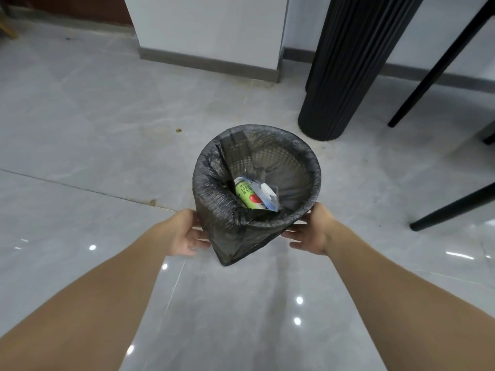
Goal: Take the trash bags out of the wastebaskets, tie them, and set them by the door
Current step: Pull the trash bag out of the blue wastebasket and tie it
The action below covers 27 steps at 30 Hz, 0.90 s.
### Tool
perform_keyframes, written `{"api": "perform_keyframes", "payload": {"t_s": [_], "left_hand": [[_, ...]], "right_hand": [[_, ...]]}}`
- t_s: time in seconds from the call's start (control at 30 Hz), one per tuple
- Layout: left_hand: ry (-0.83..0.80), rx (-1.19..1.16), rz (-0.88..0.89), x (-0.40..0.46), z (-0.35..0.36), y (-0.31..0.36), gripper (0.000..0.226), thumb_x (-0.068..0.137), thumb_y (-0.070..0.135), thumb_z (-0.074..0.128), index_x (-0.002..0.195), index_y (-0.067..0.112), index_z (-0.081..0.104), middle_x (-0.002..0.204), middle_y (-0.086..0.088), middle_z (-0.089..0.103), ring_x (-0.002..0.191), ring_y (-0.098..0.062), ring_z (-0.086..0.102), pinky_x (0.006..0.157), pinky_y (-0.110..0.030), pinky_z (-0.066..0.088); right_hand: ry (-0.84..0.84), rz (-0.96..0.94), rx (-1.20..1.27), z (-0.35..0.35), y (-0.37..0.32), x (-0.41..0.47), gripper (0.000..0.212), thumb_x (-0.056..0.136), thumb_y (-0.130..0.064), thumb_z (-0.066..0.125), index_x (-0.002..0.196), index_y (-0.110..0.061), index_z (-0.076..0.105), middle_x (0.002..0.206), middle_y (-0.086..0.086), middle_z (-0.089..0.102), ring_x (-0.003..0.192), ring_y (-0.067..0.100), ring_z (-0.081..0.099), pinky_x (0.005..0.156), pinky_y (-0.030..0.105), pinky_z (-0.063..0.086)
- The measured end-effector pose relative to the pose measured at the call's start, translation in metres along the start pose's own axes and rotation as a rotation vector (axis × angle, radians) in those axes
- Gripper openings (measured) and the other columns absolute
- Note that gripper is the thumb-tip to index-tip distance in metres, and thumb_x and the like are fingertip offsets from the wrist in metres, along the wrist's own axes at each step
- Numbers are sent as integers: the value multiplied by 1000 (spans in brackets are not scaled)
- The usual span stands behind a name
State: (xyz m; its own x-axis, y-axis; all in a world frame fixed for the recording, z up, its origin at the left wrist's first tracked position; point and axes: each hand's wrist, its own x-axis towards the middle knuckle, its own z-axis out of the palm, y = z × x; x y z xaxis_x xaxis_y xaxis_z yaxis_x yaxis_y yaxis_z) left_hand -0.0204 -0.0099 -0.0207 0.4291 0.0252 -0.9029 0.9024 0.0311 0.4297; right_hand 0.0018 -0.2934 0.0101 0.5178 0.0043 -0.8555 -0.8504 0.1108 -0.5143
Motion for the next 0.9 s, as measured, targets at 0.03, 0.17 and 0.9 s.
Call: {"api": "perform_keyframes", "payload": {"t_s": [0.03, 0.17, 0.9], "left_hand": [[2, 27, 3, -1, 1, -2, 41, 96, 34, 31, 124, 14, 55, 122, -15, 64, 113, -34, 60, 104, -49, 33], [-7, 103, 44, 0, 4, -2, 28, 100, 19, 36, 109, 13, 62, 112, -8, 66, 102, -26, 63, 103, -48, 39], [6, 66, 68, -28, 22, 1, 28, 99, 22, 47, 124, 10, 55, 144, -15, 44, 133, -34, 42, 107, -44, 35]], "right_hand": [[15, -9, -11, -2, 1, -1, 44, 88, -46, 36, 100, -13, 62, 105, 13, 68, 99, 32, 64, 98, 47, 35], [-4, 6, -84, -4, 2, -1, 44, 89, -45, 37, 99, -11, 63, 93, 10, 68, 94, 31, 67, 97, 47, 34], [-277, 175, -624, -18, -6, -40, 36, 90, -22, 33, 94, -8, 66, 102, 15, 73, 107, 32, 64, 108, 45, 34]]}}
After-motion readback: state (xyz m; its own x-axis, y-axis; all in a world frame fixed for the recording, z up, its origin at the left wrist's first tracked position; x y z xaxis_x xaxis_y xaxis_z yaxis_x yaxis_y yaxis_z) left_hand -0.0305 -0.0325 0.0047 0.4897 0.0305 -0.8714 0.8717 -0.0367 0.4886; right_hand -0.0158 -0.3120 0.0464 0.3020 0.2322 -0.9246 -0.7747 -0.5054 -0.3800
